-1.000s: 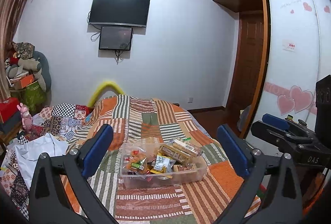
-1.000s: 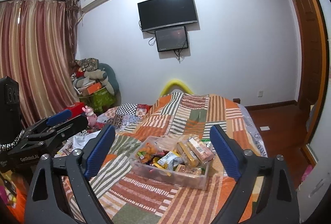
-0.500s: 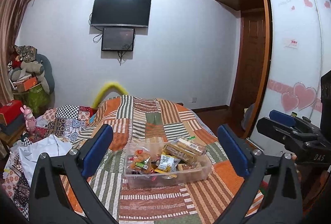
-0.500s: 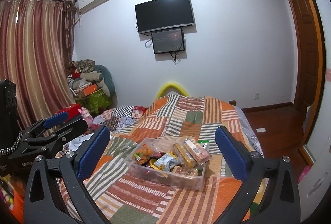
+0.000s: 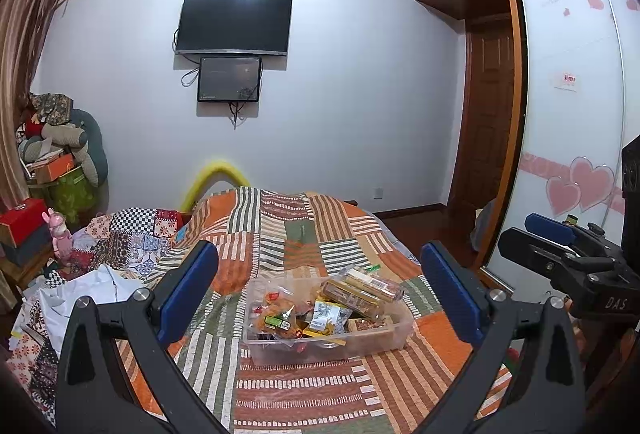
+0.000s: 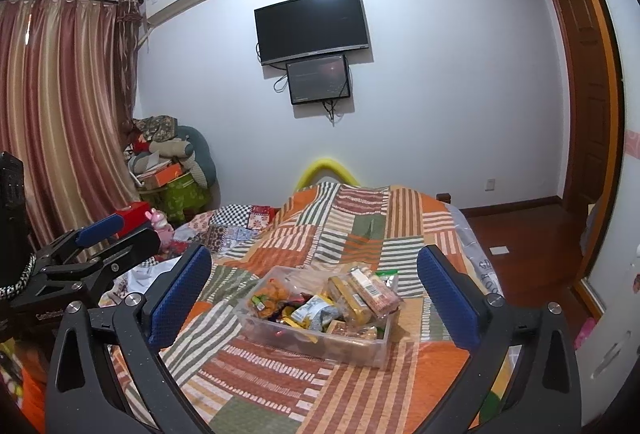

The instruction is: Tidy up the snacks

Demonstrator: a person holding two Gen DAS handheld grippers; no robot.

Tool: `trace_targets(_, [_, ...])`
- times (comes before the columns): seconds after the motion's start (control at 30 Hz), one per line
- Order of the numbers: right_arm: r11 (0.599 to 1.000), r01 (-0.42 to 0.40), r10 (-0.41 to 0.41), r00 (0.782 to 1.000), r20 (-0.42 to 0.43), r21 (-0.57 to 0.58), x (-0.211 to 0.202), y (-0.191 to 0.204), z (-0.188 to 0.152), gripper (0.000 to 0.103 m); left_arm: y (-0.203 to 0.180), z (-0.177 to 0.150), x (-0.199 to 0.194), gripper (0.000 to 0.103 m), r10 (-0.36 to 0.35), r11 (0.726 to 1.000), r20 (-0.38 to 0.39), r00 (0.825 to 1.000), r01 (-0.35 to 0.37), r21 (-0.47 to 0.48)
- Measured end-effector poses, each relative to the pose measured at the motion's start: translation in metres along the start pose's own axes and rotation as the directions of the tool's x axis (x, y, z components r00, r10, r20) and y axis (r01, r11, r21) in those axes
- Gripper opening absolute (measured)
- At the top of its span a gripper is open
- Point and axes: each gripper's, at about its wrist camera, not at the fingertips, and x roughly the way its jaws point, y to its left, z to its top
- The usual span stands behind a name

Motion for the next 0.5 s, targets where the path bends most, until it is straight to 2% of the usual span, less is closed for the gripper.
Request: trace_targets(0.5, [1.000, 0.016, -0.015, 1.000, 0.008, -0.011, -0.0005, 0.0003, 0.0020, 0.103, -0.0032, 0.0002, -0.0018, 0.103, -0.020, 1.000, 0.005, 1.000, 0.020, 0.004])
